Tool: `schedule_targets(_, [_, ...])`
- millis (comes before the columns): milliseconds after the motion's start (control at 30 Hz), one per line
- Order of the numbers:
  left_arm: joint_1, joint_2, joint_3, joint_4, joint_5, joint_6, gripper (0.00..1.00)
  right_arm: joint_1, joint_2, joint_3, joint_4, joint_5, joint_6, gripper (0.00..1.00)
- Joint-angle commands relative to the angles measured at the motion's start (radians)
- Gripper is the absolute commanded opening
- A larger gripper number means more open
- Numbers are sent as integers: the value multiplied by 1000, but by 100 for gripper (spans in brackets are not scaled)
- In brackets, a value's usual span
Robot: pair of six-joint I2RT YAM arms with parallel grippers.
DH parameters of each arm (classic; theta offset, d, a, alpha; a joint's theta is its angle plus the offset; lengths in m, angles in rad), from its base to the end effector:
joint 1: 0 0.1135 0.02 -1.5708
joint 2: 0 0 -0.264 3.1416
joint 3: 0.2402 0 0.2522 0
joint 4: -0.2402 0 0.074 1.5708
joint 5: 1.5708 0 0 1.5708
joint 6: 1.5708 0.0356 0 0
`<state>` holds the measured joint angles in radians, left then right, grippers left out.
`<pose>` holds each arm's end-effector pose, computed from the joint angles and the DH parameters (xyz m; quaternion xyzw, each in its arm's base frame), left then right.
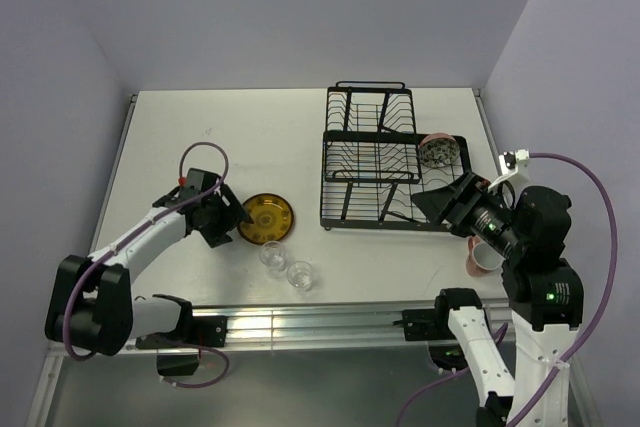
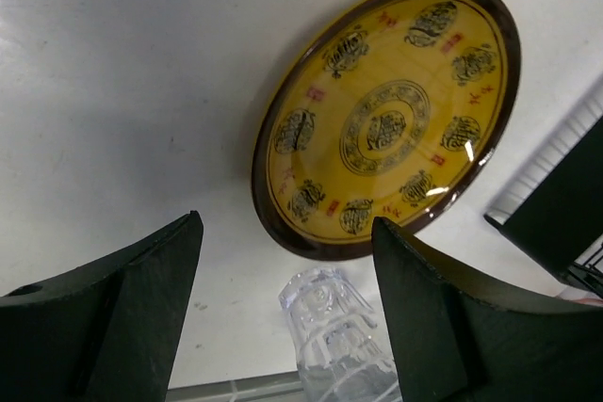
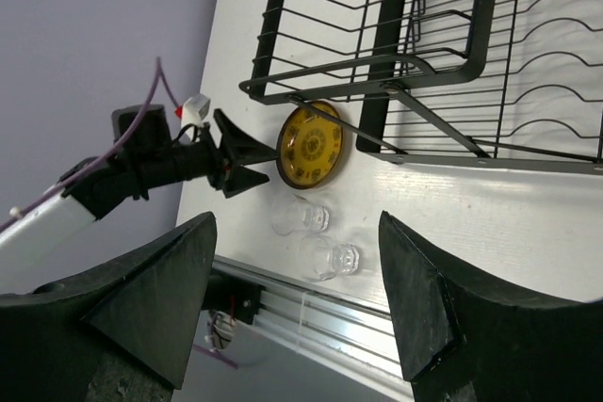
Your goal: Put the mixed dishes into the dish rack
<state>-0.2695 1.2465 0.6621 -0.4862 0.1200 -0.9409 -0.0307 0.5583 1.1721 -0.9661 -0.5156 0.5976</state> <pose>0.2164 -0.0642 0.1827 -0.3046 0.9180 -0.1883 0.1701 0.0608 0.0157 0.4073 0.1063 0.7992 0.3555 0.4728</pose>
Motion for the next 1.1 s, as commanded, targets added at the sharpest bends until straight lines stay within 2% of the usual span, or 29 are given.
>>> schedule_targets(0, [3, 56, 8, 109, 21, -16, 78, 26, 3, 66, -6, -5, -45, 77])
schedule_targets(300, [3, 97, -39, 193, 9, -52, 75, 71, -8, 55, -3, 19, -61, 77])
schedule_targets(433, [4, 116, -107, 270, 41, -94, 66, 81, 3, 69, -3, 32, -70, 77])
schedule_targets(567, [4, 119, -154, 336, 53, -133, 63, 94, 3, 70, 1, 43, -71, 78])
schedule_targets(700, [6, 108, -188, 377, 43, -136, 54, 97, -6, 64, 3, 54, -76, 77])
schedule_targets(733, [7, 102, -200, 383, 40, -134, 49, 100, -5, 67, 3, 57, -84, 78])
schedule_targets(900, [18, 96, -222, 385, 32, -137, 38, 104, 0, 89, -8, 77, -91, 78])
schedule_targets(1000, [24, 71, -231, 373, 12, -133, 21, 107, 3, 95, -8, 78, -90, 78])
schedule_targets(1033, [27, 64, -236, 364, 7, -131, 8, 107, 2, 95, -8, 78, -91, 78])
schedule_targets(1067, [30, 54, -237, 359, 4, -128, 2, 109, 3, 98, -8, 80, -91, 79])
